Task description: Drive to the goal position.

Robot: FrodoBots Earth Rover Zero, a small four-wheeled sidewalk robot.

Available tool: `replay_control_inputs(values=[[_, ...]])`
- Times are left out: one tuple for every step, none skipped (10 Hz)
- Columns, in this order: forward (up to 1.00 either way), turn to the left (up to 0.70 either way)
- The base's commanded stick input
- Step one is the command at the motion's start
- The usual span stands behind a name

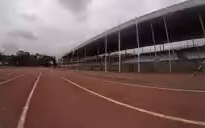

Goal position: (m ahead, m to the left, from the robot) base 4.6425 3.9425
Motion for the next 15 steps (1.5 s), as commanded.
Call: replay_control_inputs(values=[[0.70, 0.00], [0.70, 0.00], [0.70, 0.00], [0.70, 0.00], [0.70, 0.11], [0.70, 0.32], [0.70, 0.35], [0.70, 0.35], [0.70, 0.15], [0.70, 0.30], [0.70, 0.11], [0.70, 0.09], [0.70, 0.30], [0.70, 0.35], [0.70, 0.35]])
